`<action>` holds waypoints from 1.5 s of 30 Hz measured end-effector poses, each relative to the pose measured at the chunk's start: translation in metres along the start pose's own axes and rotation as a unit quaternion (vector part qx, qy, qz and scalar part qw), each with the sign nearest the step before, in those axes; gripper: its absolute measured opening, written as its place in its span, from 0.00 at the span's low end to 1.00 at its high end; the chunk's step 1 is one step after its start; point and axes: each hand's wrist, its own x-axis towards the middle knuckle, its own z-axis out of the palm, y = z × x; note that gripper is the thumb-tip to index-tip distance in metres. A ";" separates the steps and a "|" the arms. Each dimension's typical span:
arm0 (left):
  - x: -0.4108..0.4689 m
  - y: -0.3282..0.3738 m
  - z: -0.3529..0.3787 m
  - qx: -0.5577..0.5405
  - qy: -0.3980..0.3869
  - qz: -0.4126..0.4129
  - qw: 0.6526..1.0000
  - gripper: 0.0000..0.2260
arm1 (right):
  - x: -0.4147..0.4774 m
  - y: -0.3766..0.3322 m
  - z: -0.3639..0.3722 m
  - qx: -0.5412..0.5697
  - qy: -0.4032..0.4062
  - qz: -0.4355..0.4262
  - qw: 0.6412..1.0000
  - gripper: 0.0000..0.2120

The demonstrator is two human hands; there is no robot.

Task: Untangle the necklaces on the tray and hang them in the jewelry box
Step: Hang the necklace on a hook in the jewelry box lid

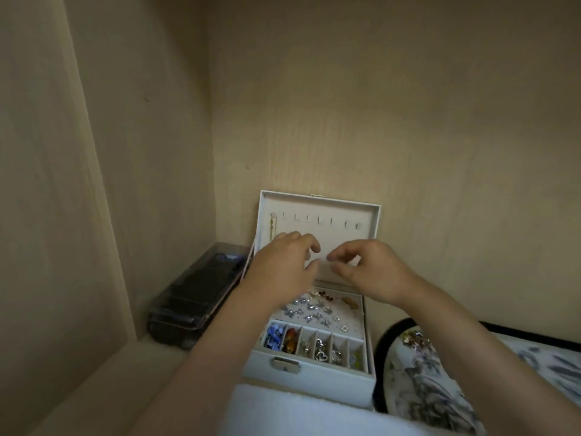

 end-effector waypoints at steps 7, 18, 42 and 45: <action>-0.014 0.085 0.040 -0.079 -0.113 0.013 0.990 0.07 | -0.081 0.053 -0.039 0.010 -0.025 0.053 0.998 0.05; -0.045 0.145 0.095 0.025 -0.181 0.067 0.981 0.08 | -0.160 0.107 -0.032 -0.101 -0.112 0.052 0.987 0.10; -0.053 0.137 0.103 0.060 -0.198 0.092 0.974 0.08 | -0.159 0.116 -0.024 -0.167 -0.111 -0.013 0.979 0.05; -0.055 0.138 0.103 0.021 -0.195 0.065 0.978 0.07 | -0.160 0.119 -0.025 -0.039 -0.081 0.024 0.996 0.05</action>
